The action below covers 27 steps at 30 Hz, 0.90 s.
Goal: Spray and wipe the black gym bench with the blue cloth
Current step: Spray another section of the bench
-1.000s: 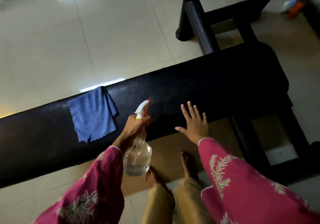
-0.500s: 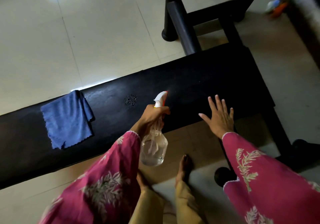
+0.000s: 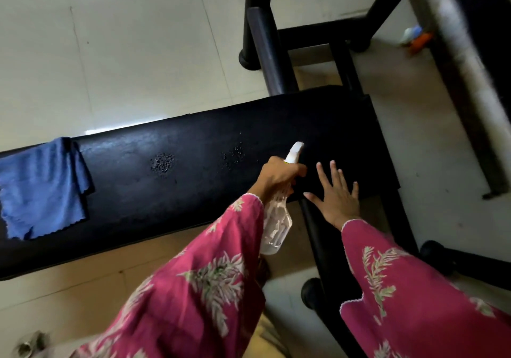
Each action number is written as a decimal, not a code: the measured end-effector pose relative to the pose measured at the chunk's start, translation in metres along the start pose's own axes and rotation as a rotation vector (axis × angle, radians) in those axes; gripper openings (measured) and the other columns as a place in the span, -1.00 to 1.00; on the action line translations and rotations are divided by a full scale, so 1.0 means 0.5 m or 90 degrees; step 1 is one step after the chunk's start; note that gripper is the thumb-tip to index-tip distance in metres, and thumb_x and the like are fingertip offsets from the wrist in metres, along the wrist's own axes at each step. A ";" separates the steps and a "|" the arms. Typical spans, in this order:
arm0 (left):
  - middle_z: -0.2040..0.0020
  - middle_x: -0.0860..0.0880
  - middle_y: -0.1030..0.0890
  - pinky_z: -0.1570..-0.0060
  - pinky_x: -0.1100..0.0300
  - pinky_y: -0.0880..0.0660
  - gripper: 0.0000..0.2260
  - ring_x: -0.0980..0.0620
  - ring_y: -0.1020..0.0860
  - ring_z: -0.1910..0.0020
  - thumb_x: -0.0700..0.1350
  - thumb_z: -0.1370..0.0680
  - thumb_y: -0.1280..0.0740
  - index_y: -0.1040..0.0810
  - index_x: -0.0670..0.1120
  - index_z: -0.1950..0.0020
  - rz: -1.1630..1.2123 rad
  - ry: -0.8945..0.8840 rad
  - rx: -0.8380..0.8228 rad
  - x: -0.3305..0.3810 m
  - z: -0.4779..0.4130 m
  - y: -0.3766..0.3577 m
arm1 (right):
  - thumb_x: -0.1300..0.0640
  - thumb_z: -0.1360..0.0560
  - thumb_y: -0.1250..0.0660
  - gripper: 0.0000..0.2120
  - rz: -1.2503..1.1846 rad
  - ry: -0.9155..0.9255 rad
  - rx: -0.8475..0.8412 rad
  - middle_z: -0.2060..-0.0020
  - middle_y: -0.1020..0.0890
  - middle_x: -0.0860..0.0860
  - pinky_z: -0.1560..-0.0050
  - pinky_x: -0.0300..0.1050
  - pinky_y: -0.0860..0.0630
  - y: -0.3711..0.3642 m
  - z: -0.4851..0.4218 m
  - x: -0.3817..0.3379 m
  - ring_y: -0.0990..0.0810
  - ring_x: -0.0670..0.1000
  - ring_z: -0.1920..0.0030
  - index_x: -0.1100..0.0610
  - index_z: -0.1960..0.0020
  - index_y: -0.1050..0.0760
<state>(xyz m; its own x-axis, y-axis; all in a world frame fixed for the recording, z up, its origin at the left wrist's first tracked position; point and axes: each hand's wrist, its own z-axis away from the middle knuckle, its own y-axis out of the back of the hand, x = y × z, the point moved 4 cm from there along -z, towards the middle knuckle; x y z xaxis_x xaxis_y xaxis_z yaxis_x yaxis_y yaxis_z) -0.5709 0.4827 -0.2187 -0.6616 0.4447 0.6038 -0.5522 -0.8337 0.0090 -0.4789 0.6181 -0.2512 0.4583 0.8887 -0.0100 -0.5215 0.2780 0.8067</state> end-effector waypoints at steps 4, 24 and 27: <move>0.36 -0.04 -0.55 0.37 0.19 -0.42 -0.77 0.02 -0.48 0.48 0.00 -0.25 -0.41 -0.61 -0.06 0.16 0.007 -0.057 0.036 -0.008 0.003 0.038 | -0.25 -0.52 -0.03 -0.31 -0.043 -0.012 0.033 -0.52 0.18 0.02 -0.45 0.18 0.10 -0.005 0.010 -0.016 0.13 0.06 -0.51 -0.06 -0.49 0.22; 0.35 0.18 -0.50 0.21 0.29 -0.48 -0.68 0.18 -0.51 0.37 0.00 -0.40 -0.43 -0.48 -0.02 -0.11 0.085 -0.382 0.755 -0.278 0.433 0.941 | -0.13 -0.58 -0.04 -0.39 -0.027 0.406 0.025 -0.52 0.12 -0.04 -0.47 0.06 0.17 -0.076 0.234 -0.931 0.14 -0.02 -0.51 -0.02 -0.50 0.18; 0.21 0.22 -0.43 0.17 0.51 -0.38 -0.64 0.39 -0.49 0.23 -0.17 -0.45 -0.44 -0.46 -0.24 -0.19 0.087 -0.394 0.833 -0.357 0.487 1.101 | -0.15 -0.58 -0.02 -0.38 -0.015 0.454 0.002 -0.52 0.14 -0.07 -0.47 0.04 0.19 -0.142 0.283 -1.121 0.15 -0.05 -0.51 -0.04 -0.49 0.22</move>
<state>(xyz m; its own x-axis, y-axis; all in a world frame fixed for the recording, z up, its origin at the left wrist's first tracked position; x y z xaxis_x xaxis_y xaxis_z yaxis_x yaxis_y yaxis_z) -0.6333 -0.1355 -0.1273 -0.1627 0.4119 0.8966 0.5689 -0.7033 0.4263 -0.5971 0.0485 -0.2192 -0.1138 0.9050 -0.4098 -0.5142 0.2993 0.8037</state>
